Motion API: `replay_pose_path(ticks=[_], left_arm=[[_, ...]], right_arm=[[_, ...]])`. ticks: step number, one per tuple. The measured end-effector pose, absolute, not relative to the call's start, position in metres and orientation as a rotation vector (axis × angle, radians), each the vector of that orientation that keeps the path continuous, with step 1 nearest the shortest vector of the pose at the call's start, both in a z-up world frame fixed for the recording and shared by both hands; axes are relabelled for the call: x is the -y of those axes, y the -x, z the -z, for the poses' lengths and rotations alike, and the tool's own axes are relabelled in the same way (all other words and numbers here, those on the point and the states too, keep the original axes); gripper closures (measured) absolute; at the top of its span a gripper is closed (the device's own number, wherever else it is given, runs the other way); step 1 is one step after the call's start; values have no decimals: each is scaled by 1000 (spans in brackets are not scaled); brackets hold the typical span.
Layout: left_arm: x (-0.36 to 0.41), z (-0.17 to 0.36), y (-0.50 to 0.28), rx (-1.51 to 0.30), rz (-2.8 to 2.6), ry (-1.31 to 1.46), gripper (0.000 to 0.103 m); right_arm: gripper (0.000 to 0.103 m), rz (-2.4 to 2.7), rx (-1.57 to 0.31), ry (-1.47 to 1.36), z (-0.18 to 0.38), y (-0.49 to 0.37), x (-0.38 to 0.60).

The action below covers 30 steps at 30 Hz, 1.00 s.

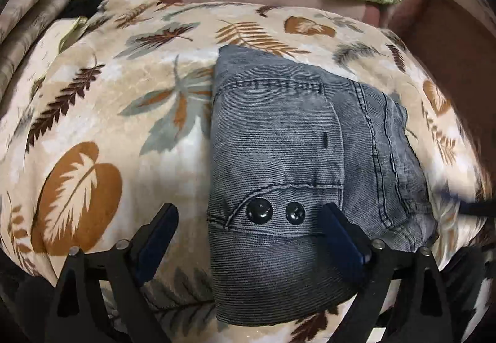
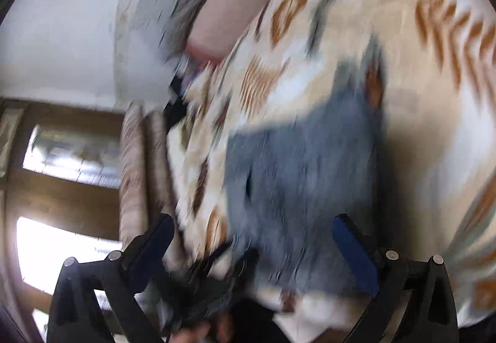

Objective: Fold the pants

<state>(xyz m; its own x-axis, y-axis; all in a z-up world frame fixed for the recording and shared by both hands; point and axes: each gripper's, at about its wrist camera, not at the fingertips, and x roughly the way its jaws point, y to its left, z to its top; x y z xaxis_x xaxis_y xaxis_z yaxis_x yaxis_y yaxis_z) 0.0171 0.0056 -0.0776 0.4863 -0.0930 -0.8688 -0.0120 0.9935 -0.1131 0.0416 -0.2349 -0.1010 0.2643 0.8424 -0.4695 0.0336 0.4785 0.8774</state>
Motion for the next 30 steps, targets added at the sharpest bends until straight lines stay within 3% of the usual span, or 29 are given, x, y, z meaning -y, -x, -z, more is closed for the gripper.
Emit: replay_pose_path(ticks=[2,6,8,10,17,20,22,23,26,30], left_arm=[[-9,70,-18,-1068,66,133,9],[-22,45,-5,-933,3,121,9],[-26,53,-8,-964,12,154,9],[-19,79,-18,-1109,33,107,9],[-5,78,-14,-1049,40,29,9],[-10,85,-16,-1054,38,74,9],[-19,78,-14,-1059,61,120,9],[-25,69,-8,-1038,67,147,9],[-43,52,6,-917,22,188,9],[-43,93,-15,-1118,104,283,9]], right_arm=[[3,-625,-1221,-941,130,-35,234],[3,-564,-1158,-923,102,-33,253],[3,-561,-1130,-861,88,-36,256],[3,-564,-1121,-868,82,-42,259],[2,-809,-1078,-898,48,-94,214],[2,-865,-1143,-868,66,-133,186],[2,-673,-1299,-768,115,-156,183],[4,-627,-1358,-881,140,-160,189],[4,-627,-1292,-744,95,-158,183],[1,-663,-1203,-434,28,-172,136]])
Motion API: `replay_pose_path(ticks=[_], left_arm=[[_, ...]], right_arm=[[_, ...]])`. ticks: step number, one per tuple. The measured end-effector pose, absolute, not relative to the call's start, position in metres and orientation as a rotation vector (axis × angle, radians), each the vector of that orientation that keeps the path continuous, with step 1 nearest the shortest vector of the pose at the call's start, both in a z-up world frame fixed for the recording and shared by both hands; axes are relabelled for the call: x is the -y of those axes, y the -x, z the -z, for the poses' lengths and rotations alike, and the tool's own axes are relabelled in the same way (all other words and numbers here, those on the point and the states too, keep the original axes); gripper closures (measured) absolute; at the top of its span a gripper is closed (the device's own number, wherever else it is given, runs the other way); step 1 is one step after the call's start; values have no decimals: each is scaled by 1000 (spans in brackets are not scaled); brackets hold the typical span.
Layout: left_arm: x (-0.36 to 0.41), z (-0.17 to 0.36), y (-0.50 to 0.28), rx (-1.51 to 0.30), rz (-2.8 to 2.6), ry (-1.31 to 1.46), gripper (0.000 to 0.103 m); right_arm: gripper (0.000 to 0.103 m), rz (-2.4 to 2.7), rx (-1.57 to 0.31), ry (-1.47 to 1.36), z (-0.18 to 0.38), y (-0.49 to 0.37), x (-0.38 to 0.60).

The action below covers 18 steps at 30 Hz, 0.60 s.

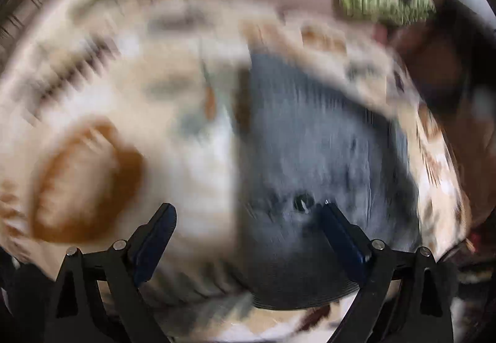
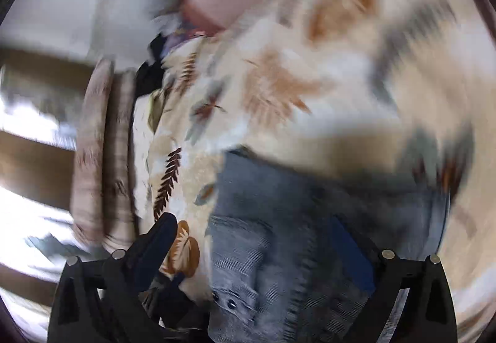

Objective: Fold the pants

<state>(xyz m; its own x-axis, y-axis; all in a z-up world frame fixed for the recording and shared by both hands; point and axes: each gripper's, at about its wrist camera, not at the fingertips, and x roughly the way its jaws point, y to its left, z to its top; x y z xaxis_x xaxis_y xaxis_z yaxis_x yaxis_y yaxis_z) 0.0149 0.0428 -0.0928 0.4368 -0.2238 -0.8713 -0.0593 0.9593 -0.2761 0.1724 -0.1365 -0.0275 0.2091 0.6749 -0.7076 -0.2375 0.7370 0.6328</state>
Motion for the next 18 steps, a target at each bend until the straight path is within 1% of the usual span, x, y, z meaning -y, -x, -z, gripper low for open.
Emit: replay_pose_path(ticks=[2,4,5,7,8,9,10,11,14,16,17,18], left_arm=[[-43,96,-10,-1080,98,310,9],[-43,97,-11,-1076,100,309,9],[-44,98,-11,-1077,103,313,9],[-44,98,-11,-1074,108,310,8],[-44,99,-10,-1068,107,307,8],[-42,99,-10,-1064,106,302,8],[-40,99,-8,-1058,103,295,8],[-39,100,-9,-1055,102,290,8],[-38,100,-5,-1051,103,291,8],[-37,99,-3,-1049,101,282,8],[-37,99,-3,-1048,100,285,8],[-37,99,-2,-1048,99,288,8]], right_arm=[[0,-672,-1267,-234,16,-192,90],[0,-649,-1344,-57,24,-212,44],[0,-634,-1386,41,34,-222,20],[0,-619,-1467,134,59,-230,-1],[2,-616,-1517,168,74,-232,-10],[31,-604,-1546,212,85,-232,-15],[63,-561,-1565,266,96,-233,-18],[78,-546,-1549,256,98,-232,-16],[78,-482,-1441,122,82,-228,5],[73,-459,-1360,-39,70,-225,32],[55,-433,-1320,-91,63,-223,47],[31,-376,-1269,-146,53,-218,68]])
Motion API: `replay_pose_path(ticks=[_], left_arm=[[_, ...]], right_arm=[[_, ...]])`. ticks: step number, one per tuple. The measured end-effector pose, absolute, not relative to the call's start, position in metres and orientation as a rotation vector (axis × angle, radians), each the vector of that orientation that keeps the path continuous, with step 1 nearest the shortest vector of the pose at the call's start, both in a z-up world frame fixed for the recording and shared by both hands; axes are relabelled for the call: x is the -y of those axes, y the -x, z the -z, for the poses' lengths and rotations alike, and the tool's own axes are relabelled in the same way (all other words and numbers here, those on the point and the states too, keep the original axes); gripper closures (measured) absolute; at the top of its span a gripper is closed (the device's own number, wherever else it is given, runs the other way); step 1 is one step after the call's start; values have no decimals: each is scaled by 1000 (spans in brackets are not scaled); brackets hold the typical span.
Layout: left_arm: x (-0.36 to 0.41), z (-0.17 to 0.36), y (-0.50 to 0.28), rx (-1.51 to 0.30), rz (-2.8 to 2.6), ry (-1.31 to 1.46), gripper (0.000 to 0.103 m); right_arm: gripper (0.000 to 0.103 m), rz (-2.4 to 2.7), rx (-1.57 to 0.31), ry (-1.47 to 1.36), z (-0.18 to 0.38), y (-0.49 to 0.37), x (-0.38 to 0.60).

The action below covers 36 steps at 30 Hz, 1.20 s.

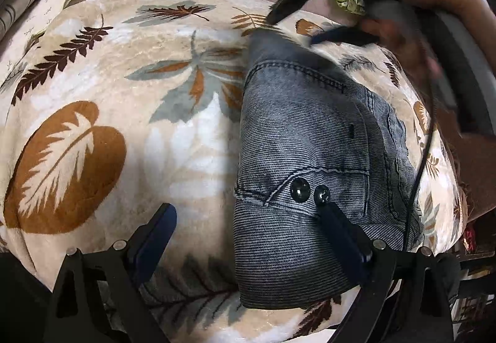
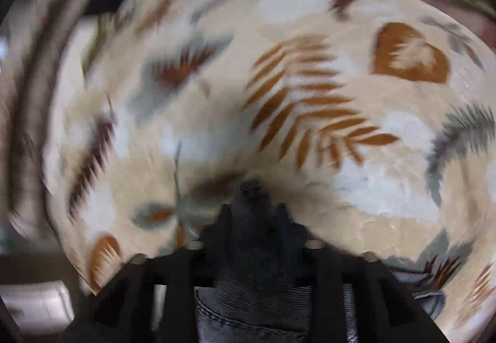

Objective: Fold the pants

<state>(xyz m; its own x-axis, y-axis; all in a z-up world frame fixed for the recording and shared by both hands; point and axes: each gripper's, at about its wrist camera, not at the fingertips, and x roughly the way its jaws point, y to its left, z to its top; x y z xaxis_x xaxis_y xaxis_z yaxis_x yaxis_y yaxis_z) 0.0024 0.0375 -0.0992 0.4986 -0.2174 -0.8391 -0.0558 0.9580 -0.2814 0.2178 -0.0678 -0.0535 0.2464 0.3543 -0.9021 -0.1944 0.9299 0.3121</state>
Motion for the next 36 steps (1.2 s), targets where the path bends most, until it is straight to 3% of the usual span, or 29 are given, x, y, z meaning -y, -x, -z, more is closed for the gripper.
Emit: replay_pose_path(ticks=[1,5,10,12,17,23,36], left_arm=[[-37,99,-2,-1050,100,288,8],[-36,99,-2,-1057,91,287,8],[-31,99,-3,-1066,84,280,8],[-32,94,-1,-1075,82,268,8],[-54,74,1,-1035,74,339,8],[-79,83,-16,-1086,50,417,8],[-45,70,-54,-1071,64,298,8]], right_arm=[[27,-348,-1215,-223,43,-207,91],[26,-511,-1232,-410,35,-159,137],[29,-511,-1376,-609,116,-139,197],[32,-524,-1316,-761,111,-134,214],[19,-557,-1149,-703,63,-80,234],[19,-366,-1230,-782,111,-41,290],[18,-495,-1242,-742,122,-83,263]])
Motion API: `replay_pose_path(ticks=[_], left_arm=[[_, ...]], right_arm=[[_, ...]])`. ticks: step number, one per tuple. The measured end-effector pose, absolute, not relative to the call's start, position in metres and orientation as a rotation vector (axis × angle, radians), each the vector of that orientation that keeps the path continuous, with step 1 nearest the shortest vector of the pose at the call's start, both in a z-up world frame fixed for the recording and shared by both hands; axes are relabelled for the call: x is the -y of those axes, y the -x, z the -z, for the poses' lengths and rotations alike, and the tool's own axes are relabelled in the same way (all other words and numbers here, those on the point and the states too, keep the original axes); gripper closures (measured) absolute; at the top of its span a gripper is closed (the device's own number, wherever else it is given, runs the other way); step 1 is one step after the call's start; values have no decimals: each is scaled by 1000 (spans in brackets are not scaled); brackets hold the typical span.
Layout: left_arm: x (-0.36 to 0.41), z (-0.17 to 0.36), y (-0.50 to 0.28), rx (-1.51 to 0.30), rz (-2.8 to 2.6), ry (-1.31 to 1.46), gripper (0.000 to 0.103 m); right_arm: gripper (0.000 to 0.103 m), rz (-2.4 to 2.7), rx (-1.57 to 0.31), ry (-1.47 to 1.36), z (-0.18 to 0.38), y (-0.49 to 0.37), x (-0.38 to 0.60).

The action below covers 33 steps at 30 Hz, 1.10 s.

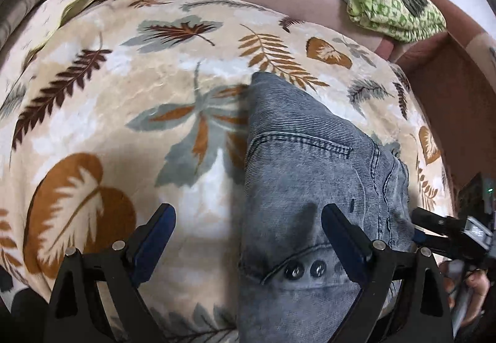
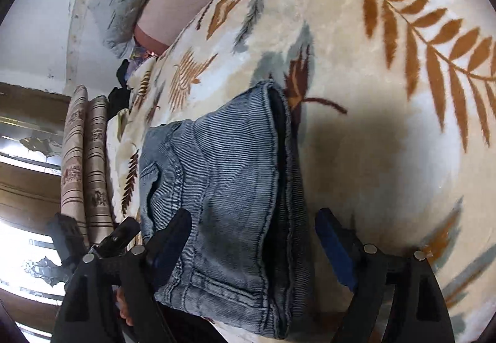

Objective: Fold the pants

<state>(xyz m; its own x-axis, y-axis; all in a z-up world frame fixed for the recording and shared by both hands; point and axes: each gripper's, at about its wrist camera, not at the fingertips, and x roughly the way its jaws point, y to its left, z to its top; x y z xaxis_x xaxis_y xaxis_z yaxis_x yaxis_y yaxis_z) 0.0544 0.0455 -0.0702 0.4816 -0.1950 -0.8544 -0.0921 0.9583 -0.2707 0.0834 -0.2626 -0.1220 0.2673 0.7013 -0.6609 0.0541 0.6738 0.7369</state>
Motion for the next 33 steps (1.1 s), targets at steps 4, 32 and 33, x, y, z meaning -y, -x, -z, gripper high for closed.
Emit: replay_pose_path(ticks=[4,32,33], left_arm=[[-36,75,-61,-1078,72,251,8],[0,67,-57,-1061,165,84,82],[0,62,-55,-1046,171,80,83]], right_arm=[[18,-499,-1243,-716,125,-83,259],[70,-455,-1212,-496,98,-73,228],[72,-459,-1199,-487,93,-72,226]])
